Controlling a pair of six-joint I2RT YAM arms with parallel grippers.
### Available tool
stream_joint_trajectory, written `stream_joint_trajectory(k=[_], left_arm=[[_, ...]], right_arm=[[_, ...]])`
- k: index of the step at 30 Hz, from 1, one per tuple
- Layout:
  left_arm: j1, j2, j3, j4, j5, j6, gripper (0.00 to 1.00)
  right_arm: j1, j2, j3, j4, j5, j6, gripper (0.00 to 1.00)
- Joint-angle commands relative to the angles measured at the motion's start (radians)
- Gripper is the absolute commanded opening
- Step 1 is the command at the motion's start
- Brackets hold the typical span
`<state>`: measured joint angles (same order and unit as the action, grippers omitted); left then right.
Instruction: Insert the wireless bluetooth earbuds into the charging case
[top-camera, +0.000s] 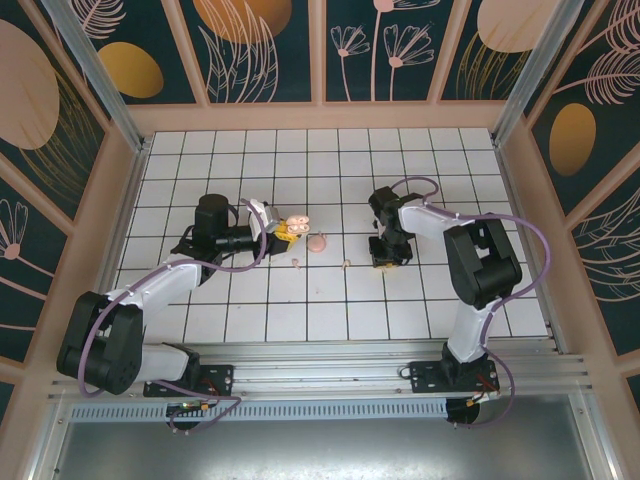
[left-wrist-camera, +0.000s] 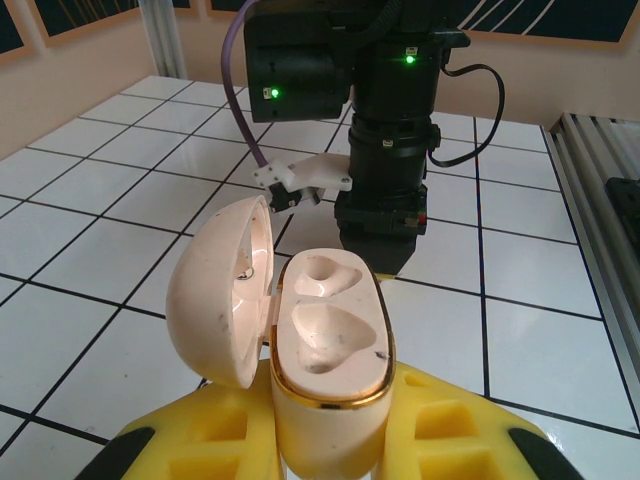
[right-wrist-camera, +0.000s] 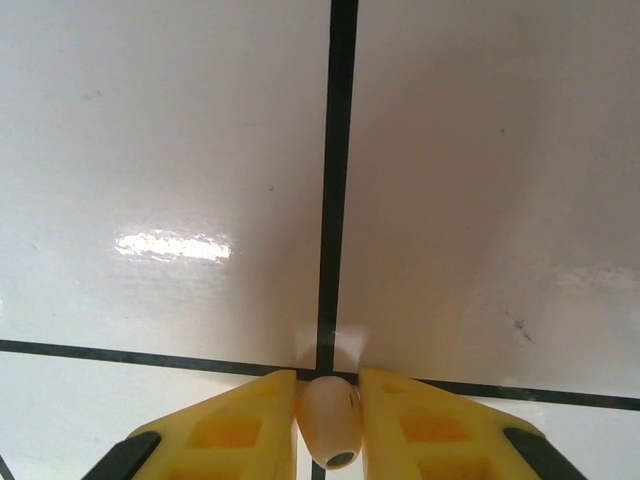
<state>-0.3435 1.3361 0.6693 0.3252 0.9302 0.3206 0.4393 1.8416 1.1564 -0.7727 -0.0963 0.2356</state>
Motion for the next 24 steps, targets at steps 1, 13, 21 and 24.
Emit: stream_joint_trajectory(k=[1,13,21,24], left_arm=[[-0.006,-0.004,0.000,0.046,0.009,-0.004,0.03],[-0.104,0.073,-0.050,0.416,-0.069,-0.218,0.02],[-0.136,0.157,-0.030,0.667,-0.146,-0.383,0.03],[-0.143,0.189,-0.009,0.715,-0.141,-0.408,0.03]], right_arm=[[-0.010,-0.039,-0.035,0.059,0.000,0.016,0.21],[-0.017,-0.353,-0.108,0.457,-0.112,0.174,0.21],[0.008,-0.558,-0.169,0.782,-0.192,0.233,0.22],[0.033,-0.591,-0.162,0.848,-0.205,0.238,0.22]])
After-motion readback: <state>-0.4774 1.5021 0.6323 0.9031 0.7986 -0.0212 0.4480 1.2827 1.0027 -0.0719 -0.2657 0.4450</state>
